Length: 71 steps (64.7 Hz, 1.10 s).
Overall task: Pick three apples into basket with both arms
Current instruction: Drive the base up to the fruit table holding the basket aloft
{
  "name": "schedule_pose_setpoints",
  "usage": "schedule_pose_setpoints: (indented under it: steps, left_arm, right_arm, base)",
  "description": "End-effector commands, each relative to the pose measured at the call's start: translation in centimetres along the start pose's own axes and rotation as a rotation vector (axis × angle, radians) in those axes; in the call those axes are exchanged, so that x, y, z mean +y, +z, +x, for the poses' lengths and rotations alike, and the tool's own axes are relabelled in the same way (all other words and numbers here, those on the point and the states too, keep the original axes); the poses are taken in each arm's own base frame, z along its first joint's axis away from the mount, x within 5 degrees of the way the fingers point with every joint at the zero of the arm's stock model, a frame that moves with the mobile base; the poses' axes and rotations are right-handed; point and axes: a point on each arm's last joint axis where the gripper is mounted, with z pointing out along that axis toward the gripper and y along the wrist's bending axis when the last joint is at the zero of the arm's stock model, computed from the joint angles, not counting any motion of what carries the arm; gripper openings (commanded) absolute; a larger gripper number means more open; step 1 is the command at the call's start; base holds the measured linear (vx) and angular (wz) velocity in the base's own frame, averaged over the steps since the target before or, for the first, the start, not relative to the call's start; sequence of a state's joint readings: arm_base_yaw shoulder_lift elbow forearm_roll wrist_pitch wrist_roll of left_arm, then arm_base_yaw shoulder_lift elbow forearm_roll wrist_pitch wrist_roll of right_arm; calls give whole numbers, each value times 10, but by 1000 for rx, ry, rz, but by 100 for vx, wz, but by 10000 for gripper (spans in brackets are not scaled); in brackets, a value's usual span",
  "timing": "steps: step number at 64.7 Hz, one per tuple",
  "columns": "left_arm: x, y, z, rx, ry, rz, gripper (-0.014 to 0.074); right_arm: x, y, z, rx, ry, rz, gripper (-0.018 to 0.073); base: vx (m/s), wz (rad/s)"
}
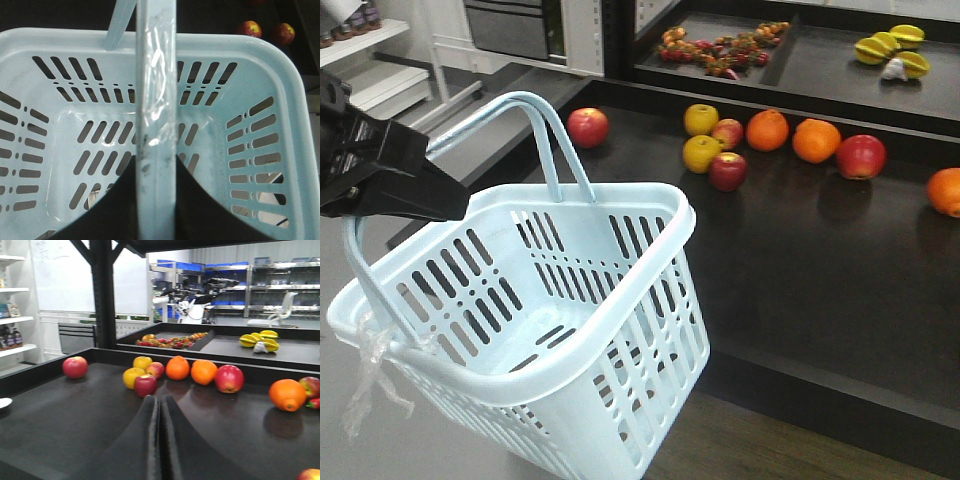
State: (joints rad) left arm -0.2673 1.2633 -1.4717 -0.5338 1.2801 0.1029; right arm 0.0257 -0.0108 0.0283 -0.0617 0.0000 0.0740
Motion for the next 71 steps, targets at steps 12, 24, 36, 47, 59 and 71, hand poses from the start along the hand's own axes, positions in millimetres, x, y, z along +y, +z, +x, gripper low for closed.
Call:
schedule_pose_setpoints:
  steps: [12, 24, 36, 47, 59, 71]
  left_arm:
    - [-13, -13, -2, -74, 3, 60, -7]
    - [-13, -13, -2, -74, 3, 60, -7]
    - [-13, -13, -2, -74, 3, 60, -7]
    - [-13, -13, -2, -74, 3, 60, -7]
    - [-13, -13, -2, -74, 3, 60, -7]
    - [-13, -13, -2, -74, 3, 60, -7]
  right_arm:
    - [0, -1, -2, -69, -8, 1, -5]
    - [0, -1, -2, -69, -8, 1, -5]
    - [0, -1, -2, -69, -8, 1, -5]
    - [0, -1, -2, -69, -8, 1, -5]
    - [0, -1, -2, -69, -8, 1, -5]
    - [0, -1, -2, -69, -8, 1, -5]
  base:
    - [5, -29]
    - [5, -25]
    - [5, -19]
    - [6, -12]
    - [9, -8]
    - [11, -9]
